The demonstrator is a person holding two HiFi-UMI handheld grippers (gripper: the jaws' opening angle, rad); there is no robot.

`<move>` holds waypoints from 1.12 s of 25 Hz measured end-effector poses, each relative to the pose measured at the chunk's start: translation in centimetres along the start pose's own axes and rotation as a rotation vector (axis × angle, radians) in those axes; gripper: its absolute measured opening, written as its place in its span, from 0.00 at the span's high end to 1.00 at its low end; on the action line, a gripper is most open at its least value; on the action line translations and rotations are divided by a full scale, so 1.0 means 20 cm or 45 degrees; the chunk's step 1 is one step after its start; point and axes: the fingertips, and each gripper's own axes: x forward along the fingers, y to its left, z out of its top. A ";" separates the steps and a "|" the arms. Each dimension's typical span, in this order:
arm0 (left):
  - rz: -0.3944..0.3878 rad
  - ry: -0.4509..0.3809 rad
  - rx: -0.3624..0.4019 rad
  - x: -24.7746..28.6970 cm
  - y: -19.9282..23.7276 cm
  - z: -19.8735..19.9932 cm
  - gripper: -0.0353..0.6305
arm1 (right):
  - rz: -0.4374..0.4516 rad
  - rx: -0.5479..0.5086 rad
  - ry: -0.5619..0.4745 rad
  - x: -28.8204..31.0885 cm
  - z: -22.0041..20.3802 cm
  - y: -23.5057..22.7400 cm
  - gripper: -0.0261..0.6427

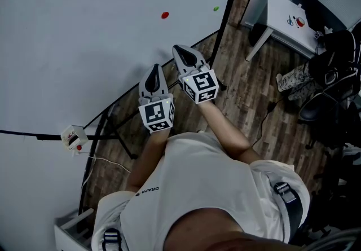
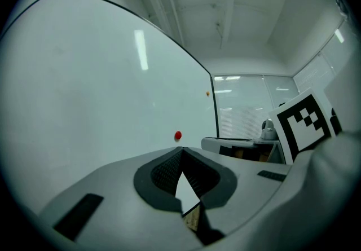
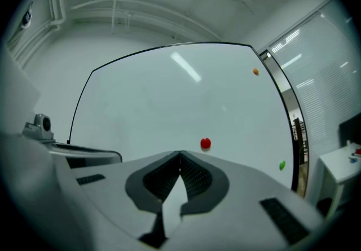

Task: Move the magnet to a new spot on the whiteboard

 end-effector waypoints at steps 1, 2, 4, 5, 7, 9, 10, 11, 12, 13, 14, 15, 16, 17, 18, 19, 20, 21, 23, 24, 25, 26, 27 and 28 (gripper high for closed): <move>0.000 -0.001 0.000 0.00 0.00 0.00 0.94 | 0.001 0.002 0.002 -0.01 0.00 0.01 0.94; 0.000 -0.003 0.000 0.00 0.00 0.01 0.94 | 0.001 0.005 0.003 -0.01 0.00 0.01 0.94; -0.001 -0.002 0.000 -0.01 0.00 0.00 0.94 | 0.004 0.006 0.004 -0.03 0.00 0.02 0.94; -0.002 -0.001 0.000 -0.01 0.00 0.00 0.94 | 0.005 0.005 0.003 -0.03 -0.01 0.03 0.94; -0.005 0.003 -0.003 -0.01 0.00 -0.01 0.94 | 0.006 0.001 0.004 -0.04 -0.01 0.05 0.94; -0.006 0.005 -0.006 -0.02 0.00 -0.01 0.94 | 0.007 -0.001 0.008 -0.05 -0.02 0.06 0.94; -0.007 0.005 -0.006 -0.02 0.00 -0.01 0.94 | 0.010 0.002 0.012 -0.06 -0.02 0.06 0.94; -0.007 0.005 -0.007 -0.02 0.00 -0.01 0.94 | 0.011 0.005 0.014 -0.06 -0.02 0.07 0.94; -0.008 0.005 -0.007 -0.02 0.00 -0.01 0.94 | 0.012 0.006 0.015 -0.07 -0.02 0.07 0.94; -0.009 0.004 -0.008 -0.02 0.00 -0.01 0.94 | 0.011 0.006 0.016 -0.08 -0.03 0.07 0.94; -0.010 0.004 -0.008 -0.03 -0.01 -0.01 0.94 | 0.011 0.007 0.017 -0.09 -0.03 0.08 0.94; -0.012 0.003 -0.008 -0.03 -0.01 -0.01 0.94 | 0.011 0.007 0.018 -0.10 -0.03 0.09 0.94; -0.014 0.003 -0.007 -0.03 -0.01 -0.01 0.94 | 0.010 0.007 0.017 -0.11 -0.03 0.09 0.94; -0.015 0.002 -0.006 -0.03 -0.02 -0.01 0.94 | 0.009 0.006 0.016 -0.12 -0.03 0.09 0.94; -0.016 0.001 -0.006 -0.04 -0.02 -0.01 0.94 | 0.007 0.004 0.015 -0.13 -0.02 0.10 0.94; -0.016 -0.001 -0.006 -0.04 -0.02 -0.01 0.94 | 0.006 0.001 0.016 -0.14 -0.02 0.10 0.94; -0.016 -0.002 -0.007 -0.05 -0.03 -0.01 0.94 | 0.005 -0.001 0.017 -0.15 -0.02 0.10 0.94; -0.015 -0.003 -0.008 -0.05 -0.03 -0.01 0.94 | 0.003 -0.002 0.017 -0.16 -0.02 0.10 0.94; -0.015 -0.004 -0.012 -0.06 -0.03 -0.01 0.94 | 0.000 -0.003 0.017 -0.17 -0.02 0.10 0.94; -0.016 -0.004 -0.013 -0.06 -0.03 -0.02 0.94 | 0.000 -0.004 0.017 -0.18 -0.02 0.10 0.94; -0.018 -0.004 -0.014 -0.06 -0.03 -0.02 0.94 | 0.000 -0.005 0.018 -0.18 -0.02 0.10 0.94; -0.020 -0.005 -0.013 -0.06 -0.04 -0.01 0.94 | 0.000 -0.007 0.019 -0.19 -0.02 0.10 0.94; -0.022 -0.006 -0.012 -0.06 -0.05 -0.01 0.94 | -0.001 -0.008 0.020 -0.20 -0.02 0.10 0.94; -0.023 -0.006 -0.010 -0.06 -0.06 -0.01 0.94 | -0.003 -0.008 0.023 -0.21 -0.02 0.10 0.94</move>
